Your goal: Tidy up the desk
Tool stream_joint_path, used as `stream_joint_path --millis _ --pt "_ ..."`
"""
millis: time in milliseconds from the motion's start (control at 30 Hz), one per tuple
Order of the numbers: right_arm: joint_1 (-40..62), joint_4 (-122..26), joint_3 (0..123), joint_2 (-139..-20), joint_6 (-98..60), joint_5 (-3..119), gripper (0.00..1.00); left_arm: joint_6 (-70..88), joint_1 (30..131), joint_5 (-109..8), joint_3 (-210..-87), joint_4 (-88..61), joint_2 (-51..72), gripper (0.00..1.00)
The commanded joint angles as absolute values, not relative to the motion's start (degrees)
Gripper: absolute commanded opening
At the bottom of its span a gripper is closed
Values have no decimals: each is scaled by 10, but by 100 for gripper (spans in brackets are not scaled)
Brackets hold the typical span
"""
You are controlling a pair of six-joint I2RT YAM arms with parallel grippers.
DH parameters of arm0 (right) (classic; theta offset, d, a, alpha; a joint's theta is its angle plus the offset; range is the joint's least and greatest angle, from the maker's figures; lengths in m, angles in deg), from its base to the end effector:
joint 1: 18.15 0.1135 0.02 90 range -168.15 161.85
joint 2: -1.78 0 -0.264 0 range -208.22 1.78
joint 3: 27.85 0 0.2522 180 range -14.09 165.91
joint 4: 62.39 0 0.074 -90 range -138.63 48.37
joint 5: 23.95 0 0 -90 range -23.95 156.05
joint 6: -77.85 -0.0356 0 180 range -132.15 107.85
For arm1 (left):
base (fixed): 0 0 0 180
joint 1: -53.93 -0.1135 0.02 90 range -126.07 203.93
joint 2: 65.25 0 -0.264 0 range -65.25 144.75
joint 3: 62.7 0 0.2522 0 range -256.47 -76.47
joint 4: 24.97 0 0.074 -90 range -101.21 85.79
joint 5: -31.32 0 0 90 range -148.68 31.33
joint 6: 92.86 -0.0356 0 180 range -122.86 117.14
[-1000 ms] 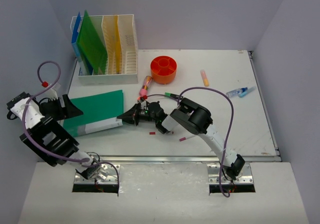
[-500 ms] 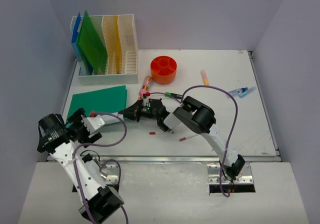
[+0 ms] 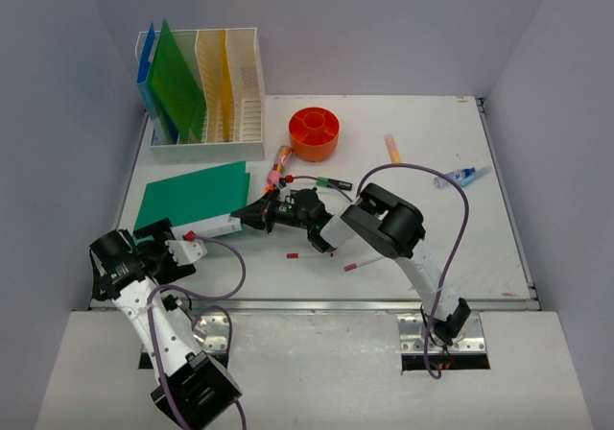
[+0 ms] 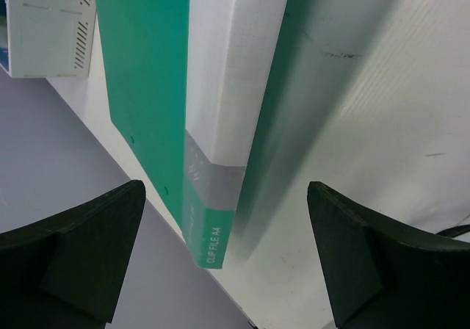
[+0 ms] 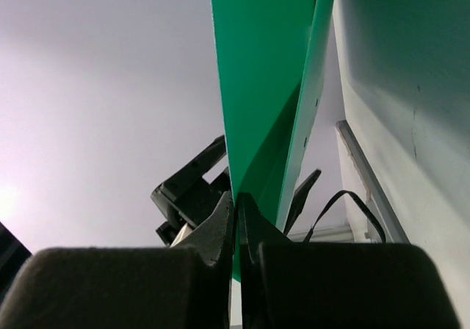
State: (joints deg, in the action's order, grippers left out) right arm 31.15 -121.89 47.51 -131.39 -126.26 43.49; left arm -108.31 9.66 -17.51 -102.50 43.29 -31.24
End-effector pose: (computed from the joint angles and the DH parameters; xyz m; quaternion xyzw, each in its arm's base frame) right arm 0.2777 0.3439 0.0958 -0.2476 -0.6520 -0.7159 0.0333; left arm 0.0870 0.0521 0.1972 0.5347 0.7402 0.1258 0.3878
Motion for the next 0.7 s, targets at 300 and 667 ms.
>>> stream_joint_path --millis 300,667 --pt "310 -1341 430 -1257 -1338 372 0 -1066 99 -82 -901 103 -339 49" --pt "278 -1297 456 -1238 -1281 192 48 -1059 98 -10 -950 83 -427 0"
